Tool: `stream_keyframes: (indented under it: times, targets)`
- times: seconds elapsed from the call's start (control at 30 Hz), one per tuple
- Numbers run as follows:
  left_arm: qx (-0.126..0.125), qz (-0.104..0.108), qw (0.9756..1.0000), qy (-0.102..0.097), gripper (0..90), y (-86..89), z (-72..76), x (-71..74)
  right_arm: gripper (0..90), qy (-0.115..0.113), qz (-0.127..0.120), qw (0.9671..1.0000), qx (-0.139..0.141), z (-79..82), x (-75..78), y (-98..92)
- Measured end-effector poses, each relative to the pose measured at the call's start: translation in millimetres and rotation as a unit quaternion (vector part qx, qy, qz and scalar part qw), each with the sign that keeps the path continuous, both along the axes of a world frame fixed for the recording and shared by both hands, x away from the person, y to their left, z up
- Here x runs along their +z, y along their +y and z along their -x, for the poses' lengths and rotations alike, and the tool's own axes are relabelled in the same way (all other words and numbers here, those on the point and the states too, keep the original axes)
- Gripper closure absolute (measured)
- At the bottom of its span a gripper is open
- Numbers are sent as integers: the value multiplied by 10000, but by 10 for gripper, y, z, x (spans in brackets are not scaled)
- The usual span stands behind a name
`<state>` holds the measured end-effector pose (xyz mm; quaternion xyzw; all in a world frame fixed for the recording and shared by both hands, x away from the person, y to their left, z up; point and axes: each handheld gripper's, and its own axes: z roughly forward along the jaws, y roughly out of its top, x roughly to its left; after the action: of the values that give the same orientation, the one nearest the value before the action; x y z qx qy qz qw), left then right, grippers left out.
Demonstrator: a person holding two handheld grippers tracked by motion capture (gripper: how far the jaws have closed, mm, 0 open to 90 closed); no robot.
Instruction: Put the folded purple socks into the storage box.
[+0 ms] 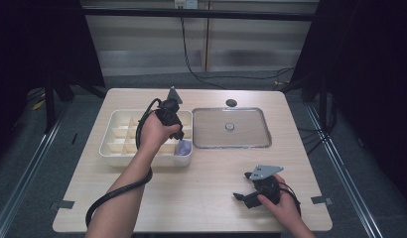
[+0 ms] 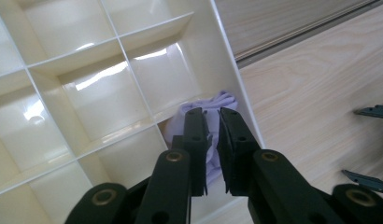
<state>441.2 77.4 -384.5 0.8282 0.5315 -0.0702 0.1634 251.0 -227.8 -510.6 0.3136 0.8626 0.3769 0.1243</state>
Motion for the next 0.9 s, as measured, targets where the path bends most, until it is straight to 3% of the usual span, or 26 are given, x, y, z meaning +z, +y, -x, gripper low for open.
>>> stream_keyframes:
  times: [0.13, 0.43, 0.9]
  targets:
    - [-75, -3, 9999, 74, 898, -16, -22, -17, 135, 0, 0, 10000, 1, 0, 0, 0]
    - [-61, -57, 9999, 129, 900, -75, -56, -40, 135, 14, -4, 10000, -6, 1, 1, 1]
    - [-52, -120, 9998, 146, 900, -123, -65, -204, 135, 3, -3, 10000, 9, -2, 0, -1]
